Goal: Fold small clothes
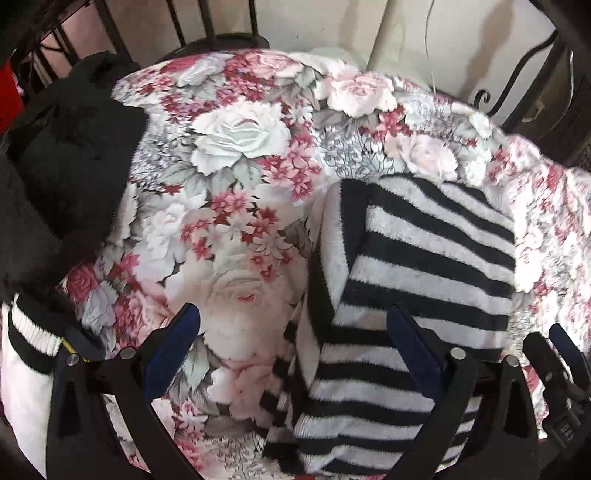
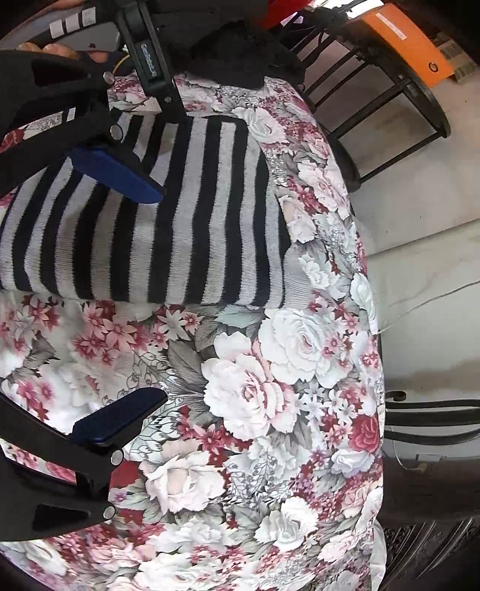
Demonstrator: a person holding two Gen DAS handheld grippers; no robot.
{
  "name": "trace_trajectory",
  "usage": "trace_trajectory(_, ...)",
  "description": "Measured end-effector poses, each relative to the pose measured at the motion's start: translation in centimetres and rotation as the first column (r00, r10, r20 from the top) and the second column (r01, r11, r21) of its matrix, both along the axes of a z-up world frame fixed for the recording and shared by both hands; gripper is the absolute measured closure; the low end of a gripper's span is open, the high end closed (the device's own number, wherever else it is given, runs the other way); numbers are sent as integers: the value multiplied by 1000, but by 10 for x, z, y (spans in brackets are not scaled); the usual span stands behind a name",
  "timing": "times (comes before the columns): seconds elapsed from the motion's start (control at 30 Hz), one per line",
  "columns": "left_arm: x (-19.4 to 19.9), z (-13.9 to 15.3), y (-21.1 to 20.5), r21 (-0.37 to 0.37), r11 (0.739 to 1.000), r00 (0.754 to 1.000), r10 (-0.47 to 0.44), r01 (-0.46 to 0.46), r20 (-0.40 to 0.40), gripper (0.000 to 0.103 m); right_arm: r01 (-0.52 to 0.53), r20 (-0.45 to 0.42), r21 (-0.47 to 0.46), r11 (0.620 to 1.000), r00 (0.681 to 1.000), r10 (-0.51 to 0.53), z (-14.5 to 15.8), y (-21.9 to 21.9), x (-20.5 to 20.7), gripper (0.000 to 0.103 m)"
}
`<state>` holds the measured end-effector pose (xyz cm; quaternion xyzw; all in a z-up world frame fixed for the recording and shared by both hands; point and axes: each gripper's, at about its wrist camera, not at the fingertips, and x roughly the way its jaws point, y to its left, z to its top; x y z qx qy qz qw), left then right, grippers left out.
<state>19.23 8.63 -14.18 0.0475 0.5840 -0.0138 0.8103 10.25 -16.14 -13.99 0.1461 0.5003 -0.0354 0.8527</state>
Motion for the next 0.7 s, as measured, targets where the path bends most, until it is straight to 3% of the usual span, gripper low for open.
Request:
trace_trajectory(0.03, 5, -8, -4, 20, 1000, 1000, -4, 5, -31, 4, -16, -70, -13, 1000, 997, 15, -14, 4, 5, 3)
trace_trajectory(0.07, 8, -25, -8, 41, 999, 997, -7, 10, -83, 4, -43, -194, -14, 999, 980, 40, -42, 9, 14, 3)
trace_trajectory(0.1, 8, -43, -6, 23, 1000, 992, 11, -8, -126, 4, -35, -207, 55, 998, 977, 46, -55, 5, 14, 3)
trace_trajectory(0.17, 8, -43, 0, -32, 998, 992, 42, -46, -118, 4, 32, -188, 163, 986, 982, 0, -60, -10, 9, 3)
trace_trajectory(0.23, 11, -37, 1, -25, 999, 991, 23, -27, -129, 4, -6, -204, 112, 994, 979, 29, -50, -8, 14, 3)
trace_trajectory(0.33, 7, -18, 4, -14, 1000, 996, 10, -12, -89, 5, -39, -135, -31, 999, 990, 35, -22, 7, 13, 3)
trace_trajectory(0.53, -39, -2, 7, 6, 997, 991, -76, 77, -109, 5, -140, -166, 63, 988, 975, 149, -13, 15, -15, 3)
trace_trajectory(0.7, -92, 3, 36, 31, 998, 994, -44, 47, -102, 5, -112, -163, 108, 988, 978, 128, -4, 22, -48, 3)
